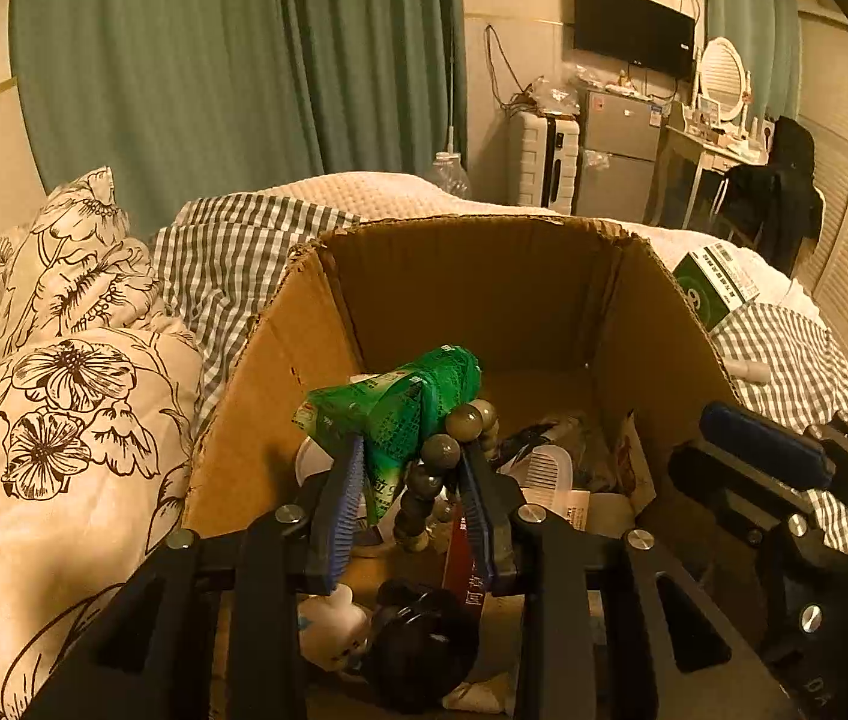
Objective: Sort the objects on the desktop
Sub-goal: 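Open the left tool to drop the sachet while the right drops the cotton pads, then move both tools back toward the medicine box and white cylinder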
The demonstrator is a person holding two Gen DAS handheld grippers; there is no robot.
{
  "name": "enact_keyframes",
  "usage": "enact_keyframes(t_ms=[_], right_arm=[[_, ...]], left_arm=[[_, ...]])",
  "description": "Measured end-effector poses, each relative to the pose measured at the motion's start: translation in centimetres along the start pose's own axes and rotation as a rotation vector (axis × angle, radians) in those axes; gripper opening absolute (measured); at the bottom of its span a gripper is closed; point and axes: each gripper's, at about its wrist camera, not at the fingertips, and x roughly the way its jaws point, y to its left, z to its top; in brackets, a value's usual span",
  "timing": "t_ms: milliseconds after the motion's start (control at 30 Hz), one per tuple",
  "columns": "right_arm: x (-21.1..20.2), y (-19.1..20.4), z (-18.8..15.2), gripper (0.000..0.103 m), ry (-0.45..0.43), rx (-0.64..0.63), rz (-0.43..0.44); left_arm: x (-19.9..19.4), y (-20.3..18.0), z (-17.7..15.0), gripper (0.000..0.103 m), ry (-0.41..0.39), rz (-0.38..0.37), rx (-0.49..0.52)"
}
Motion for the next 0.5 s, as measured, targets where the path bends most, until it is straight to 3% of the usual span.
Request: enact_keyframes(t_ms=[133, 200, 267, 433, 500], right_arm=[[-0.2, -0.2, 0.2, 0.027, -0.016, 0.006, -0.025], [-0.6, -0.5, 0.3, 0.031, -0.028, 0.011, -0.035], [-1.3, -0.8, 0.5, 0.034, -0.045, 0.019, -0.046], [-3.4, -1.9, 1.0, 0.05, -0.102, 0.062, -0.067], [-4.2, -2.3, 1.3, 0.05, -0.118, 0.076, -0.073]], left_arm=[[-0.3, -0.6, 0.1, 0.058, -0.011, 0.016, 0.023], [-0.6, -0.9, 0.2, 0.062, -0.019, 0.023, 0.033], [-0.6, -1.0, 0.2, 0.072, -0.017, 0.03, 0.031], [-0.8, -1.1, 0.6, 0.073, -0.018, 0.038, 0.024], [-1.0, -1.1, 0.7, 0.073, -0.021, 0.031, 0.011]])
